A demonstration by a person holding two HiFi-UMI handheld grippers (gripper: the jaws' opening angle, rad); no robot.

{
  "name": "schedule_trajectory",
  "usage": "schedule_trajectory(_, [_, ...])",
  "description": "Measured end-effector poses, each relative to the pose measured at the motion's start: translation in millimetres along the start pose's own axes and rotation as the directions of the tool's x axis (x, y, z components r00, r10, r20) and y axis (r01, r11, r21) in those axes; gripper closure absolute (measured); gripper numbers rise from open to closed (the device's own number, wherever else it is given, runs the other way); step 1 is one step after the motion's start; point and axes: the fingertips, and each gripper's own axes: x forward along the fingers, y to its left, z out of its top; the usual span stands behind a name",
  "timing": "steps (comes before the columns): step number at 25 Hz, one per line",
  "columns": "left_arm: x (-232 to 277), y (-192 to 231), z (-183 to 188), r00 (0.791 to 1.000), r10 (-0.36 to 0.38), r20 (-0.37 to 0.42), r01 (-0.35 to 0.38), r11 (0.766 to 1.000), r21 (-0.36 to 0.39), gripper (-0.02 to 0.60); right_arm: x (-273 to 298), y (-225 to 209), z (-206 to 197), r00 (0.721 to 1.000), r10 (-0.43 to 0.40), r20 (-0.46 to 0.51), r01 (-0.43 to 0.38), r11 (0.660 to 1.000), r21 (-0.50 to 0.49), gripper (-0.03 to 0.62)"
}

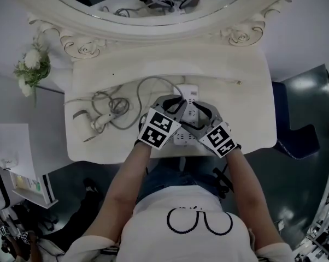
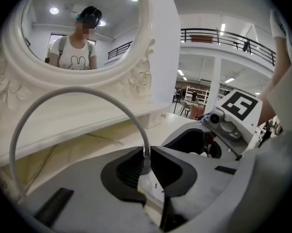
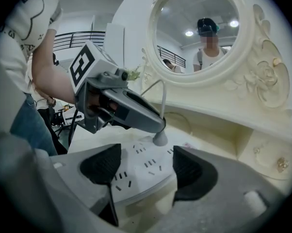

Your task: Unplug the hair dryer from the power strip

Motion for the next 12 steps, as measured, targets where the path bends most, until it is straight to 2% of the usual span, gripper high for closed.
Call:
schedule_trajectory(2, [-0.6,1.0,-1.5,1.000,0.000,-0.004,0.000,0.999,0.044,0.538,0.2,0.0,0.0,1.000,0.004,-0.004,-0.004,1.000,-0.002,0.261])
schedule_trajectory(6, [-2.6,1.6,-0.6,0.997,-0.070,-0.025,0.069,0.997,-0.045,0.537,0.3,1.6,-0.3,1.000,0.019,-0.012,-0.019,1.000,-0.010,0.263])
schedule_trajectory(8, [0.2,1.7,1.6,0.996,-0.078,-0.053,0.075,0.995,-0.063,0.537,-0.2,1.2,-1.1,1.000,0.018,-0.018,-0.018,1.000,-0.007,0.263])
schedule_trajectory(9, [2.0,0.9,2.6,0.995,-0.070,-0.067,0.067,0.997,-0.048,0.537,-0.3,0.5,-1.4,1.000,0.013,-0.021,-0.013,1.000,-0.003,0.263])
schedule_trajectory(12, [5.8,-3.2,1.8,0.994,-0.024,-0.103,0.032,0.997,0.073,0.538,0.4,-1.5,-1.2,1.000,-0.002,-0.027,0.002,1.000,0.007,0.263])
